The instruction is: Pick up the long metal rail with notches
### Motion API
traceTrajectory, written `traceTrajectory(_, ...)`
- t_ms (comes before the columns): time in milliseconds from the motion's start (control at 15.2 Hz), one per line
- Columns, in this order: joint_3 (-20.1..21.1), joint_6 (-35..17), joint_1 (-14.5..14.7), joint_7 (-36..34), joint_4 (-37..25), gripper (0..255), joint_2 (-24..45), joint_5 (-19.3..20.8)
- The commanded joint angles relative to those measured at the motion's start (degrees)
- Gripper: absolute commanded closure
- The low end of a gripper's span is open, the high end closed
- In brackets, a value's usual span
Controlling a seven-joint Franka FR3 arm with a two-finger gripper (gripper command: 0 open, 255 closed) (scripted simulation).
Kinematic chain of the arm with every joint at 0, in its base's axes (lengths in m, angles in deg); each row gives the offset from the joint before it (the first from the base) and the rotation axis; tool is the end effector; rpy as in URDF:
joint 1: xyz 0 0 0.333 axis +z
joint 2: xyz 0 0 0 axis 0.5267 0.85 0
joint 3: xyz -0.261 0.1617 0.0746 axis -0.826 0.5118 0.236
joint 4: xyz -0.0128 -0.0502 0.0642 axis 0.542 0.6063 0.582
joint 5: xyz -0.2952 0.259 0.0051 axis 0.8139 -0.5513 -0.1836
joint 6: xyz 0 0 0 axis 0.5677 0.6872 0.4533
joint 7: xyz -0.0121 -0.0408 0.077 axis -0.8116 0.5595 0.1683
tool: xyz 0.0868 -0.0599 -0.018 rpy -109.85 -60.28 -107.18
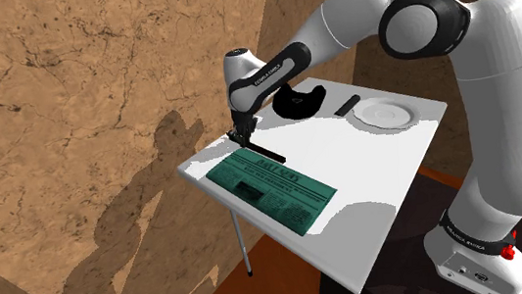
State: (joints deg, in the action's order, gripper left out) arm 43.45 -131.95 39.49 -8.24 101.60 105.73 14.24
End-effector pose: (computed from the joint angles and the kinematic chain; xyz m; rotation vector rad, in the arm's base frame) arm 0.6625 0.1589 0.3061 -3.1246 -0.2107 -0.1671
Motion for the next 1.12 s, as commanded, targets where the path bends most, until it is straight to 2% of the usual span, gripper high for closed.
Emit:
traceTrajectory(0,0.1,0.6,0.0,0.0,-0.1,255,-0.4,-0.1)
traceTrajectory(1056,0.5,9.4,-0.3,0.7,-4.2,255,-5.2,-1.0)
